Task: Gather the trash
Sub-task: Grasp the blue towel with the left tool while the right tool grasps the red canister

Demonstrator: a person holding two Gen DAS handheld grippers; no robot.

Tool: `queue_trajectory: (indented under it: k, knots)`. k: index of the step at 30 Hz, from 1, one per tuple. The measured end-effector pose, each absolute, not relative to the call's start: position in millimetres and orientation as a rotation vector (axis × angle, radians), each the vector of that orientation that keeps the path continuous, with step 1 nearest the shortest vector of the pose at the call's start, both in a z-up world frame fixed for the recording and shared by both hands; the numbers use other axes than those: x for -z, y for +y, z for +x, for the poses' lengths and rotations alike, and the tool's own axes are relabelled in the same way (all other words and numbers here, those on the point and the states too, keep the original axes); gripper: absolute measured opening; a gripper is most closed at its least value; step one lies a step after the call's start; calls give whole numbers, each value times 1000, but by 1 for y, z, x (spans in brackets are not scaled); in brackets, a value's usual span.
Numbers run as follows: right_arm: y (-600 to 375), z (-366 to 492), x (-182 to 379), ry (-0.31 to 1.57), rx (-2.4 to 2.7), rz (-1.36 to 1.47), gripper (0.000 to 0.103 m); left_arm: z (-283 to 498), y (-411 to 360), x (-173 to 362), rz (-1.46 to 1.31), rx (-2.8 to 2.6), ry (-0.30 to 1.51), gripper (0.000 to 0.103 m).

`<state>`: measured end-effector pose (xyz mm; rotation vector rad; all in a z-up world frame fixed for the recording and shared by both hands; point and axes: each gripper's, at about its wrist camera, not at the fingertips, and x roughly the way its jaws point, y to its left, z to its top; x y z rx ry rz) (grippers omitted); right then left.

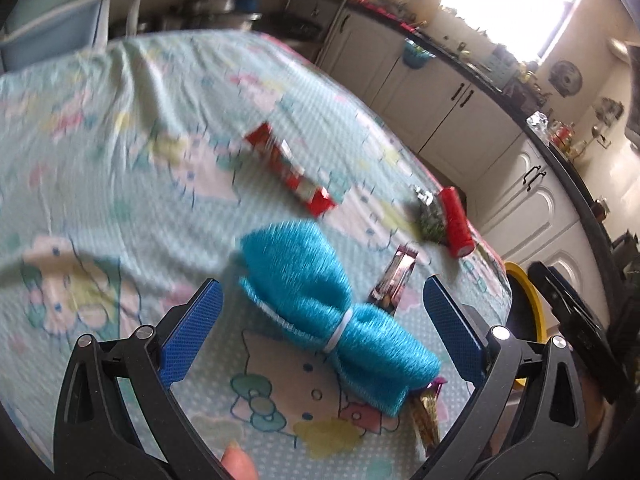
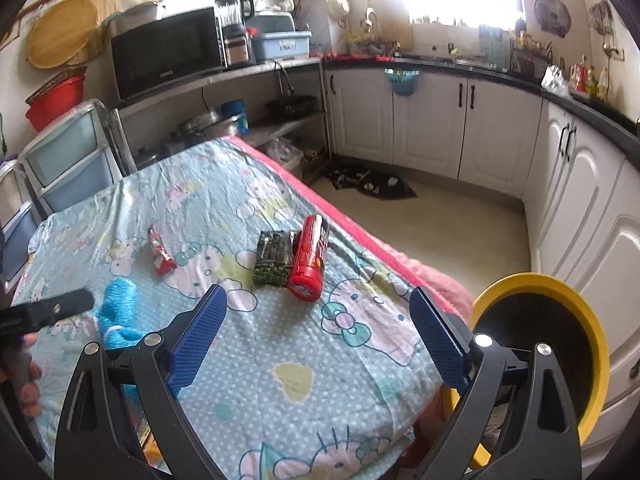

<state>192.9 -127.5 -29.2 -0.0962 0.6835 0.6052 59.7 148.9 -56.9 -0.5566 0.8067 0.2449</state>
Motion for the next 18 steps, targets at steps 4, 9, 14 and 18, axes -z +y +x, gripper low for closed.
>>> queue_trajectory:
  k: [4,9,14,18]
  knots:
    - [-116,214,45,747,-614,-77,86,60,152,71,-634,-232,845,92]
    - [-100,239,59,817,-620,-43,73,67,153,84,-687,-239,867,92]
    - [-83,262,66,859,-617,-38,61,74,154,92,-703,-248,890,80]
    - [-71,277,73,896,-604,-58,46,77,156,93,-686,-264,891,72]
